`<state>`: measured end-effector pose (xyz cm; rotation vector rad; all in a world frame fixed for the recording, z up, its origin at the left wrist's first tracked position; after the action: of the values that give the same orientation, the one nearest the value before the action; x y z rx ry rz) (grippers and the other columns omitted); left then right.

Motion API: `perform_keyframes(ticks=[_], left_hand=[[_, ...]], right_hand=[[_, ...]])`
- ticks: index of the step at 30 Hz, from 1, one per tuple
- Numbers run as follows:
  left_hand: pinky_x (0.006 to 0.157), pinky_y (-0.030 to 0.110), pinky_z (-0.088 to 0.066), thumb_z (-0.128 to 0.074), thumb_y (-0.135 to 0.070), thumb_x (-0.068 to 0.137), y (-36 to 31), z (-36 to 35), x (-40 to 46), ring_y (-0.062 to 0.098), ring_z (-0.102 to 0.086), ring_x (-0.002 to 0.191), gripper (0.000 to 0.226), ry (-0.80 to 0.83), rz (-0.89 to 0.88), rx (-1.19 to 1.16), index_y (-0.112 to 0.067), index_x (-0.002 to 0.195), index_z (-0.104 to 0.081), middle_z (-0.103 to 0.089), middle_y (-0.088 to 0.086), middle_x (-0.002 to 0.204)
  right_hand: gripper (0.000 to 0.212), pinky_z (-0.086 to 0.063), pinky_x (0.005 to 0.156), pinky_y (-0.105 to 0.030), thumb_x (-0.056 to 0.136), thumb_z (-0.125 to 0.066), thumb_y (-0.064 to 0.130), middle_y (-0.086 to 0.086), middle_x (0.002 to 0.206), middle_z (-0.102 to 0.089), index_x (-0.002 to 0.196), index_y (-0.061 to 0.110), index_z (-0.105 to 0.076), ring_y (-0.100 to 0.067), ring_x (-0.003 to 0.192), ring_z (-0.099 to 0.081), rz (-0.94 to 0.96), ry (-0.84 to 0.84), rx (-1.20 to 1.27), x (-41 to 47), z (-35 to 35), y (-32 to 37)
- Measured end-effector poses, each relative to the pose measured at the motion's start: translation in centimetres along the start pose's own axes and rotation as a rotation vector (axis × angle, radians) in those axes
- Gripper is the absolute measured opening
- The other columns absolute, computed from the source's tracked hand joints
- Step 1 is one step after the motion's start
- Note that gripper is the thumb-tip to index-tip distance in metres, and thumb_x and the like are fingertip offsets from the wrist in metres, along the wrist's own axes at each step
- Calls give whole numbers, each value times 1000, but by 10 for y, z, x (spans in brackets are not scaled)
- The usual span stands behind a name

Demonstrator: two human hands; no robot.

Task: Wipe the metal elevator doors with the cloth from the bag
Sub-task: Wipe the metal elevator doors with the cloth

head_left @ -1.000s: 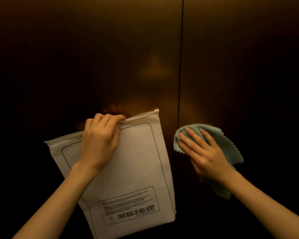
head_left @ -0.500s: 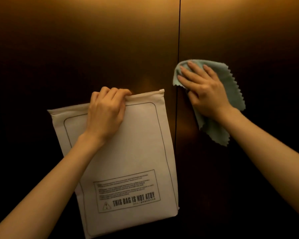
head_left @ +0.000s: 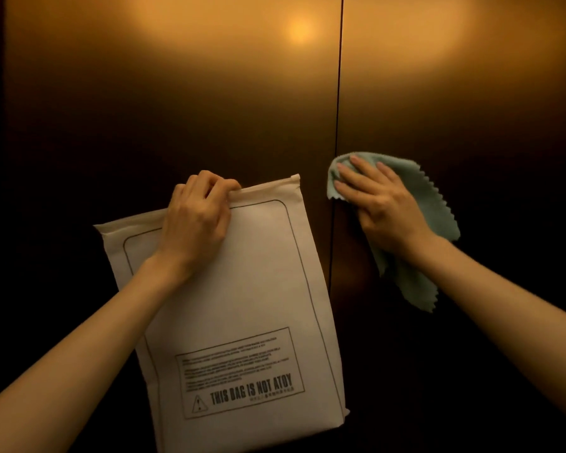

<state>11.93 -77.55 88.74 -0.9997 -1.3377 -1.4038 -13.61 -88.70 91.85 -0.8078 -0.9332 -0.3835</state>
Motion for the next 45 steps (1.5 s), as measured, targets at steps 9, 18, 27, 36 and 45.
perform_keyframes(ticks=[9, 18, 27, 36, 45], left_hand=[[59, 34, -35, -45, -11, 89, 2, -14, 21, 25, -49, 76, 20, -104, -37, -57, -7, 104, -59, -54, 14, 90], [62, 37, -37, -53, -3, 86, 7, -5, 51, 28, -52, 79, 19, -160, -57, 3, -9, 102, -61, -54, 14, 93], [67, 36, -37, -56, 2, 82, 33, -8, 88, 28, -54, 84, 22, -276, -19, 6, -13, 98, -62, -54, 9, 94], [76, 36, -29, -55, -3, 82, 33, -16, 128, 27, -54, 92, 26, -335, 34, 105, -19, 101, -63, -57, 7, 101], [83, 39, -35, -47, -5, 92, 48, -4, 184, 29, -52, 99, 28, -326, -17, 47, -15, 113, -61, -63, 9, 107]], right_hand=[[54, -13, 116, -43, 85, -43, -7, -6, 150, -34, 137, 9, -43, -24, 143, -19, -112, -50, -25, 78, 27, -30], [52, -14, 116, -43, 90, -46, 1, 0, 150, -33, 140, 17, -40, -20, 143, -19, -87, -59, -108, 63, 19, -25], [58, -26, 111, -40, 85, -40, 0, 3, 152, -31, 140, 18, -42, -18, 141, -20, -197, -58, -124, 133, 38, -43], [56, -36, 101, -41, 87, -41, 9, -7, 143, -42, 142, 20, -38, -27, 128, -40, -311, -154, -209, 176, 37, -58], [45, -36, 103, -43, 86, -38, 0, -7, 145, -40, 128, 10, -52, -26, 132, -34, -283, -216, -85, 247, 59, -98]])
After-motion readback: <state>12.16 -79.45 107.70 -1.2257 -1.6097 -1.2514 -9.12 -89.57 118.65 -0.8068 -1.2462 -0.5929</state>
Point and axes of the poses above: each hand's wrist, its own x-axis towards the middle knuckle, its own z-axis out of the back of the hand, y = z × x, the point moved 1 cm from there along x, towards the middle knuckle
